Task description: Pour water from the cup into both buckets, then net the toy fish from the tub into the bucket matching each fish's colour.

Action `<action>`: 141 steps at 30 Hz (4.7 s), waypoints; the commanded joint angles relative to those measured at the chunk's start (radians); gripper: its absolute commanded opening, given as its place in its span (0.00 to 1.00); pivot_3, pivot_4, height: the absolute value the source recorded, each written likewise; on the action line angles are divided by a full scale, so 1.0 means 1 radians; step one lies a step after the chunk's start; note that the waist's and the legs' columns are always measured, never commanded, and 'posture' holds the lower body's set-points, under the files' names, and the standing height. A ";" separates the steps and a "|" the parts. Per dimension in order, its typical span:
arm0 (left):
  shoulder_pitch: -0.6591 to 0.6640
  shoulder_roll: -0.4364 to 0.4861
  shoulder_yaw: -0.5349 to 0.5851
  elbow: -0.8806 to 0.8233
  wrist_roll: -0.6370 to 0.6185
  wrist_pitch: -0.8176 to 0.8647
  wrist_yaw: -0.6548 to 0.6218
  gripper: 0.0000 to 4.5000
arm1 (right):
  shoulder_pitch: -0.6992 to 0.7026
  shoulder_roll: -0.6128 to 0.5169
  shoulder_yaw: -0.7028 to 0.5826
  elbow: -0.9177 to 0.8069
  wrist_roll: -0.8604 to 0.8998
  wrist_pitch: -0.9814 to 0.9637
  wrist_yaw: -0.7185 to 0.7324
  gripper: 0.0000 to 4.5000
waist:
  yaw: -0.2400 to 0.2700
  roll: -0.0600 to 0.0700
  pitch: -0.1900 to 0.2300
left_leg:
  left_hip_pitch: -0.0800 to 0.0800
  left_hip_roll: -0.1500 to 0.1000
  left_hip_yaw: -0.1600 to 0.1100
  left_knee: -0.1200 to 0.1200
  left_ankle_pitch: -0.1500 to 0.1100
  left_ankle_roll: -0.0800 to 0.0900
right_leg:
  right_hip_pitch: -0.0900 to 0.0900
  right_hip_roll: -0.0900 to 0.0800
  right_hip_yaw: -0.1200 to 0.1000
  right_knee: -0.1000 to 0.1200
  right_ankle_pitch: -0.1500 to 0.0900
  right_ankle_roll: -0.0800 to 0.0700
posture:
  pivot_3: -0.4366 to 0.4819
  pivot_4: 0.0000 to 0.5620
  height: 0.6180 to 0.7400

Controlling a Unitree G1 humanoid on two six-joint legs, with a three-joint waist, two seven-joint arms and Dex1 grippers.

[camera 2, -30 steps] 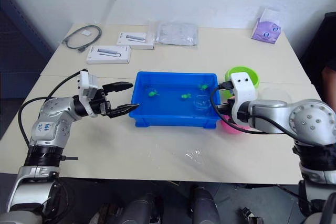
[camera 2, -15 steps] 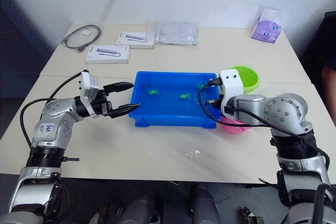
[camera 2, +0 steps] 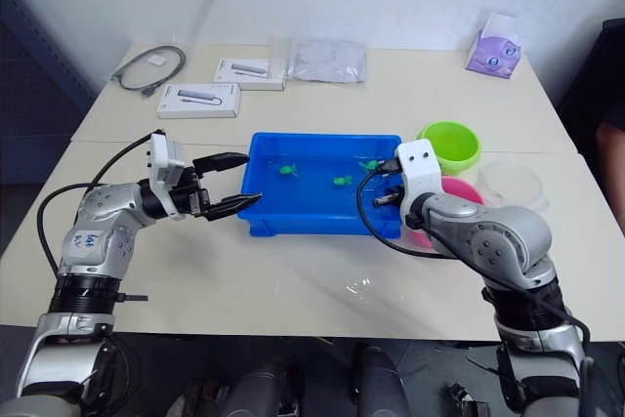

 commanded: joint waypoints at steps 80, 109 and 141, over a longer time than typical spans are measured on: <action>-0.072 -0.024 0.047 0.018 -0.018 -0.001 0.000 1.00 | 0.220 -0.230 -0.192 0.054 -0.659 -0.887 0.844 0.00 | -0.001 0.000 0.000 | 0.006 0.003 0.002 0.000 0.003 -0.004 | 0.003 0.010 0.001 0.003 0.001 -0.001 | 0.48 0.27 1.00; 0.140 0.123 0.131 0.008 0.010 -0.046 -0.016 1.00 | -0.156 -0.068 0.340 0.370 -0.905 -0.817 1.238 0.00 | -0.007 0.000 0.000 | 0.004 -0.001 0.002 0.001 0.001 -0.001 | 0.001 0.000 -0.001 0.003 0.001 -0.001 | 0.48 0.27 1.00; 0.074 -0.029 0.058 -0.158 -0.072 0.041 0.020 1.00 | 0.208 -0.017 -0.113 -0.094 -0.601 -0.563 1.064 0.00 | 0.000 0.000 -0.001 | 0.004 -0.002 0.003 0.001 0.001 -0.001 | 0.001 0.000 -0.001 0.004 0.001 -0.001 | 0.48 0.27 1.00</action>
